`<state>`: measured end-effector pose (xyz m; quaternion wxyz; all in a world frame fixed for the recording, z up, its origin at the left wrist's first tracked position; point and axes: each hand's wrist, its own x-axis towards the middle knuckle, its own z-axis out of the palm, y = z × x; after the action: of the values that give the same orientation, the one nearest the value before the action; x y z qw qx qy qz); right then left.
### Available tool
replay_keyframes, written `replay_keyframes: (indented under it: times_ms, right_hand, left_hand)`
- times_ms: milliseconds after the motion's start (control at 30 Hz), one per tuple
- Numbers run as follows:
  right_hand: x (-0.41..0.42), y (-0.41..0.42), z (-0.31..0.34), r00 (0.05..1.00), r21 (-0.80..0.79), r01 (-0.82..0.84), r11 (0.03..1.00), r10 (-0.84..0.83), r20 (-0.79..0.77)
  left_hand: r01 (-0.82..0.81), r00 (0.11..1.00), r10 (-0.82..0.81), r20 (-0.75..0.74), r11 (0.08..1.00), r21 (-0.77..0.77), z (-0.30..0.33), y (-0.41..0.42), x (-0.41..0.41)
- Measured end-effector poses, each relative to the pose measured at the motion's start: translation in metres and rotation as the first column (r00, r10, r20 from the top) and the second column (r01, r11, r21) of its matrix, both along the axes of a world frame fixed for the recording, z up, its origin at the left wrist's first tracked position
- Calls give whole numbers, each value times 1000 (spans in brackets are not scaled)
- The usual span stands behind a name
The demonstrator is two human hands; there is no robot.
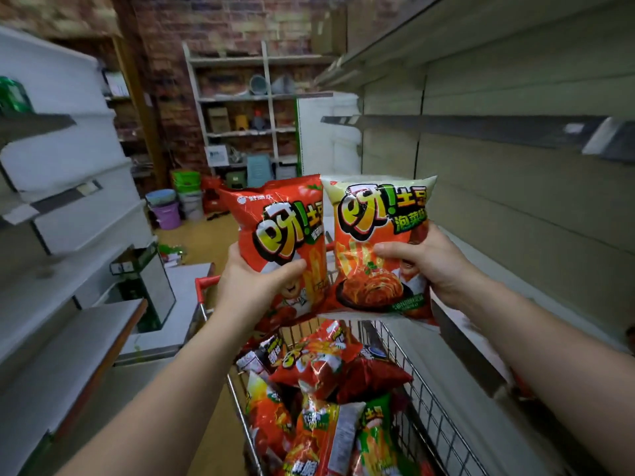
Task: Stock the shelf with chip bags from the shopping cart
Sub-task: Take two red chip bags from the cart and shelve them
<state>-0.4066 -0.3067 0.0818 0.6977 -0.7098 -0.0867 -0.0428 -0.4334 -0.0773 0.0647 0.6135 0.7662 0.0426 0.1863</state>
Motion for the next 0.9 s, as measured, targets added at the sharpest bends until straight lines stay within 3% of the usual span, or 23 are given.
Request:
replay_keyframes:
  times_ms: [300,500,900]
  right_hand:
    - [-20,34,62,976,20,199,980,-200,88]
    - [-62,28,96,909,5,390,921,-386,154]
    - [-228,-25,131,695,68,690,721,-686,214]
  left_hand:
    - [237,957,-251,147,966,106,68,42,35]
    - [352,900,-377,220,925,144,106,23,28]
    - [708,657,-703,271,700,99,136,-64,-47]
